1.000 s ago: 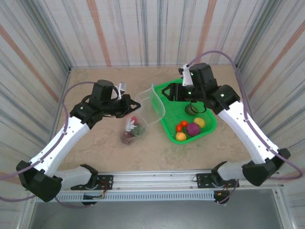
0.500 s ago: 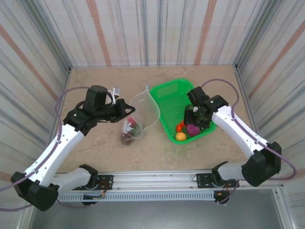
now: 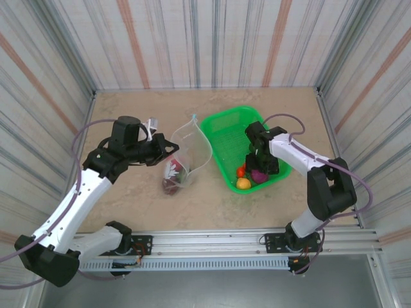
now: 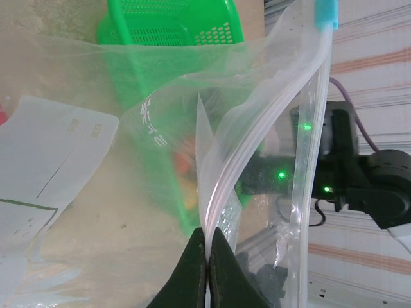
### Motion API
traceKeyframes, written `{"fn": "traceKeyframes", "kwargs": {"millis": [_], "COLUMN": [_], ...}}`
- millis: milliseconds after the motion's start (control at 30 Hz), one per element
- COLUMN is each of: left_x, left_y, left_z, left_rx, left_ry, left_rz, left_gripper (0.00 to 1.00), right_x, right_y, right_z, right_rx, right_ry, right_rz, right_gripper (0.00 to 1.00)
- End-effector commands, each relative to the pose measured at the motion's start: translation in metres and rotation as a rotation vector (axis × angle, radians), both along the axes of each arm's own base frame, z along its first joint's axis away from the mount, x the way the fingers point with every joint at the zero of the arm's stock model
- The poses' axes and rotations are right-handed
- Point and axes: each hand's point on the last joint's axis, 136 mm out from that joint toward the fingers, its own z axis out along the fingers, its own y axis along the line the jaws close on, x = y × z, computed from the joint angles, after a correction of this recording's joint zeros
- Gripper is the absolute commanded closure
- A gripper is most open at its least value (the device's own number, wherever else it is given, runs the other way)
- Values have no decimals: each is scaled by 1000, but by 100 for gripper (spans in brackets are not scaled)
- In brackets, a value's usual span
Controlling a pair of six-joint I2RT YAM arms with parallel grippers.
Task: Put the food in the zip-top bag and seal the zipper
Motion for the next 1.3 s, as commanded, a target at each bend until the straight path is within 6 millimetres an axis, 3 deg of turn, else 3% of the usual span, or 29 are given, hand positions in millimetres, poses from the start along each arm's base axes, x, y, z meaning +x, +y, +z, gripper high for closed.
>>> {"fn": "traceKeyframes", "kwargs": {"millis": [0,267,400,700,800,967,1100,1267], "left_x": [0,5,6,8,9,10,10,10], "left_y": [1,0,0,0,-1,-6,-8,-14], "left_z": [7,11,14,12,14,14,13,22], "left_rx": [-26,-23,-17,-21,-26,-60,-80,-99], "left_ry": [4,7,-1,2,-2,0,7,-13], "left_rz": [-6,-10,-14,-6,-12,-19,-22,-40], "left_gripper": [100,100,100,100,100,100,100,100], "right_x": [-2,-5,-1,2,4,13,7,-7], "right_y": [4,7,5,5,16,74,123,169], "right_z": [-18,-33,-19,79,114,198,259,298], "right_rx": [15,31,33,136,225,595,845,941], "right_ry": [37,62,24,-225,-297,-468,-531,-561], "right_rz": [30,45,32,-60,-49,88,244,413], "right_gripper": [23,33,36,40,38,38,38,38]}}
